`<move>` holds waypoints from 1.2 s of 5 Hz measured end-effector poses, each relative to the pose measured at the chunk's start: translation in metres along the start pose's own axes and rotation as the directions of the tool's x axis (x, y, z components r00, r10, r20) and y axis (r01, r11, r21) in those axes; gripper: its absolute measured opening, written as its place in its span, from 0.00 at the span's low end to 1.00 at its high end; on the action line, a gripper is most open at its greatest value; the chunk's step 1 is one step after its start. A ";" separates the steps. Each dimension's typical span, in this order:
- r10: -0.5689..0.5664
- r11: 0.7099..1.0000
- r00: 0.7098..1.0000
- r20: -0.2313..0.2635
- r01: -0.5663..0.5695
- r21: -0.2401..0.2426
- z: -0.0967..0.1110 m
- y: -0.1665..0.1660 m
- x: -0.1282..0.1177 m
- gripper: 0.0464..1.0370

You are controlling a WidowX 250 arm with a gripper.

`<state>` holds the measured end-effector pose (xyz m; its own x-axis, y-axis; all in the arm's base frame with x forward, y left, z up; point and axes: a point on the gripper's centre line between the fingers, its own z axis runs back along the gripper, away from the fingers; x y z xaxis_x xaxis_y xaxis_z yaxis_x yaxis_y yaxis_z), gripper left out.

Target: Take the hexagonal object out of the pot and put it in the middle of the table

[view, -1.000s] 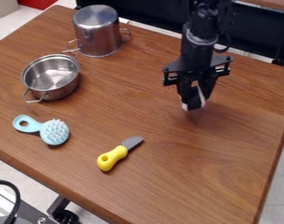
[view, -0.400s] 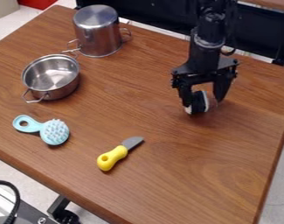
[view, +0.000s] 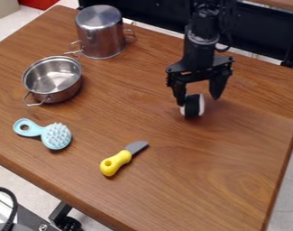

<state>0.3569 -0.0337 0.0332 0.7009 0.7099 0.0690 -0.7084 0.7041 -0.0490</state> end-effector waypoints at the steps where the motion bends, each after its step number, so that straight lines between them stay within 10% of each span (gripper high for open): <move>1: 0.032 0.999 0.999 0.010 -0.032 -0.027 0.025 0.004 0.004 0.96; 2: 0.060 0.996 0.998 0.023 -0.058 -0.062 0.046 0.009 0.003 0.96; 4: 0.083 0.995 0.991 0.109 -0.089 0.050 0.052 0.032 0.019 0.96; 6: 0.053 0.997 0.991 0.120 -0.059 0.047 0.051 0.085 0.049 0.96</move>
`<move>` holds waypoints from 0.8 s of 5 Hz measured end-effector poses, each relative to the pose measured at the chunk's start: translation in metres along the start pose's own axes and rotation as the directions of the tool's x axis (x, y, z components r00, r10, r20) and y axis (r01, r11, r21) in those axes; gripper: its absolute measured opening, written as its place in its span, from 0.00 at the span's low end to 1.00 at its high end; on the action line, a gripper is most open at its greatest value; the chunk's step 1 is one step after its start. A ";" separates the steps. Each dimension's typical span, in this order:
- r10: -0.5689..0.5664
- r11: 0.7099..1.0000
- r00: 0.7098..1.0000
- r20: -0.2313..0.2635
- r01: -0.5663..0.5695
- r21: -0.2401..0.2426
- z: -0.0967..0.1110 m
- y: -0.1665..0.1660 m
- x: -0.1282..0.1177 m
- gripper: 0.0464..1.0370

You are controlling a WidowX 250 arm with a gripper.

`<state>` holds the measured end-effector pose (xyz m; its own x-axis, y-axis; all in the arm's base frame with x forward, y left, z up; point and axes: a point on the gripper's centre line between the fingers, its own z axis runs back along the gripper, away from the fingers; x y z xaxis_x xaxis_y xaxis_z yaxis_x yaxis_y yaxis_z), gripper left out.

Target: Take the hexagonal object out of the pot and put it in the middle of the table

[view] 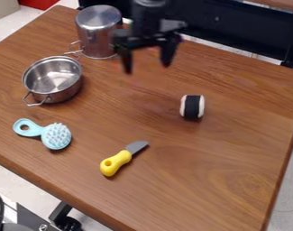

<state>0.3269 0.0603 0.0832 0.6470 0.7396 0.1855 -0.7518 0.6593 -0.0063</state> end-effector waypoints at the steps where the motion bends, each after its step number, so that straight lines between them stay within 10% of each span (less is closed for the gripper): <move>1: 0.003 1.000 1.000 0.015 -0.003 -0.004 -0.010 0.021 0.012 0.96; 4: -0.226 0.973 0.973 -0.050 0.223 -0.060 -0.006 0.079 -0.001 0.96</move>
